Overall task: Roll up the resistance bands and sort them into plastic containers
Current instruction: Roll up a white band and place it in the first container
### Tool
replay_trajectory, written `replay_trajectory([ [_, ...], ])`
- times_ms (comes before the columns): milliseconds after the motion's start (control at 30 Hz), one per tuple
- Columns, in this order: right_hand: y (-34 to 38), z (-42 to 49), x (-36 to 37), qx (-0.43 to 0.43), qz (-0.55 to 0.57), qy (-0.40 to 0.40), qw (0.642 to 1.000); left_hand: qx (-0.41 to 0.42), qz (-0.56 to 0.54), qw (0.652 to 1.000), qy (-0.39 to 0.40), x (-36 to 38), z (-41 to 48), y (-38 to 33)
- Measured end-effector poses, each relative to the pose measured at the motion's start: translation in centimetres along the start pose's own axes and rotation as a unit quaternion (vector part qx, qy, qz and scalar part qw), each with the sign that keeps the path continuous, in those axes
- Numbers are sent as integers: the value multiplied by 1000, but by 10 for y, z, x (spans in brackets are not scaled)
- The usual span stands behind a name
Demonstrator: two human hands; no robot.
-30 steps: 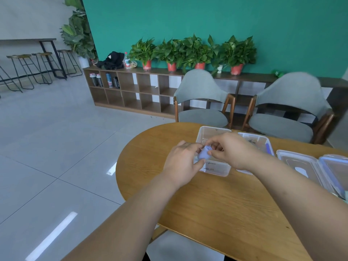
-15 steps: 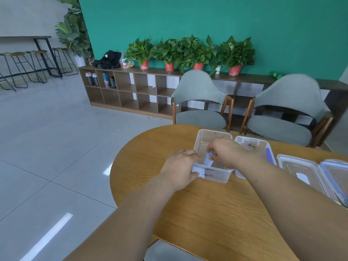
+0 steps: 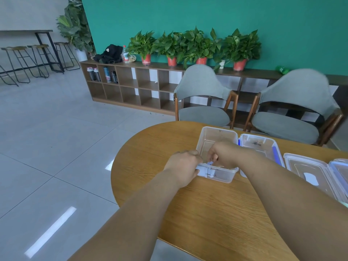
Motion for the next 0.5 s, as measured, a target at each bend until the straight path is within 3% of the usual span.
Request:
replay_trajectory([
  [500,-5,-3,4,-8,95,27,995,-2,-2,1000,1,9,7,3],
])
Point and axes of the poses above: each hand's wrist, its own z-axis towards the middle knuckle, its own x-axis out of the palm, y = z × x, the point moved 7 cm from there along z, towards the middle knuckle, and after that the axes turned 10 degrees about -z, right-handed, at the moved point
